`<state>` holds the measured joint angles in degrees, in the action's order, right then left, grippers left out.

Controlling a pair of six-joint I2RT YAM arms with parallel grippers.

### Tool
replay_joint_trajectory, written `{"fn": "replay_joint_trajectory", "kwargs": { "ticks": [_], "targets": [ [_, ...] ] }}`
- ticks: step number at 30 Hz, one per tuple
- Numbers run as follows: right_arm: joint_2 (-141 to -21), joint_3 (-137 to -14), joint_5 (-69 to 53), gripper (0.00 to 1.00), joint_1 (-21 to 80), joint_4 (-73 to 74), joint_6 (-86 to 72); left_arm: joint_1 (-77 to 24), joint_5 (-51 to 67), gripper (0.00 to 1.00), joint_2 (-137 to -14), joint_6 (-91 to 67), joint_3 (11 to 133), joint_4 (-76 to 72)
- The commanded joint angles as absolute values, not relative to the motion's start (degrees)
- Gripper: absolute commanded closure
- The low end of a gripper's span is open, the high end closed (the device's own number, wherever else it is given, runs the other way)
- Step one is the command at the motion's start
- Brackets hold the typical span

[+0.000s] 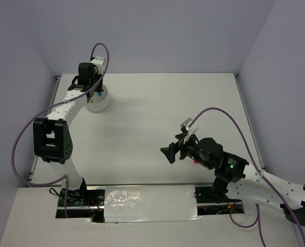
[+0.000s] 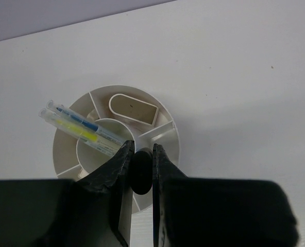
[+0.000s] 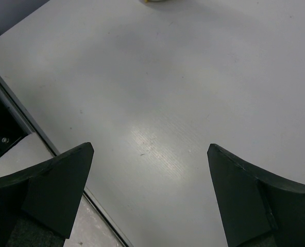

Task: Sort the stationery into containers
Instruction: Place the stationery in the storage box, then pick up the stationery from the center of the board.

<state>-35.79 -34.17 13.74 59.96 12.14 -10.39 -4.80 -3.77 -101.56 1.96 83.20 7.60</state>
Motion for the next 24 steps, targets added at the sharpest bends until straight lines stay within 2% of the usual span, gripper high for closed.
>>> {"fn": "replay_joint_trajectory", "kwargs": {
  "ticks": [1, 2, 5, 8, 13, 14, 16, 21, 24],
  "targets": [
    [-34.6, -36.5, 14.9, 0.00, 59.9, 13.0, -10.3, -4.7, -2.9, 0.82, -102.5, 2.0, 83.1, 3.8],
    [-34.6, -36.6, 15.3, 0.00, 59.8, 13.6, -10.8, -4.7, -3.2, 0.68, -102.7, 1.8, 83.0, 3.8],
    [-36.5, -37.8, 19.8, 0.00, 59.9, 16.9, -14.3, -4.7, -4.2, 0.38, -102.1, 0.7, 82.6, 3.8],
    [-40.7, -39.7, 24.8, 0.00, 58.9, 22.4, -20.0, -4.7, -4.6, 0.24, -101.0, 0.4, 82.4, 3.9],
    [-48.3, -43.6, 24.0, 0.00, 50.9, 33.5, -27.1, -4.7, -4.2, 0.16, -98.2, -4.2, 84.0, 7.1],
    [-49.2, -43.9, 22.5, 0.00, 49.1, 35.0, -28.6, -4.9, -3.4, 0.05, -96.5, -6.1, 84.8, 8.3],
    [-51.8, -43.9, 21.0, 0.00, 45.4, 37.8, -29.9, -5.2, 0.3, 0.01, -93.7, -8.1, 89.0, 11.7],
    [-56.4, -41.6, 18.5, 0.01, 38.0, 39.5, -31.3, -6.3, 7.0, 0.01, -86.0, -15.9, 93.2, 24.6],
    [-59.0, -39.6, 16.4, 0.05, 33.7, 38.5, -31.4, -6.4, 12.6, 0.01, -78.5, -19.2, 87.0, 27.9]
  ]
}}
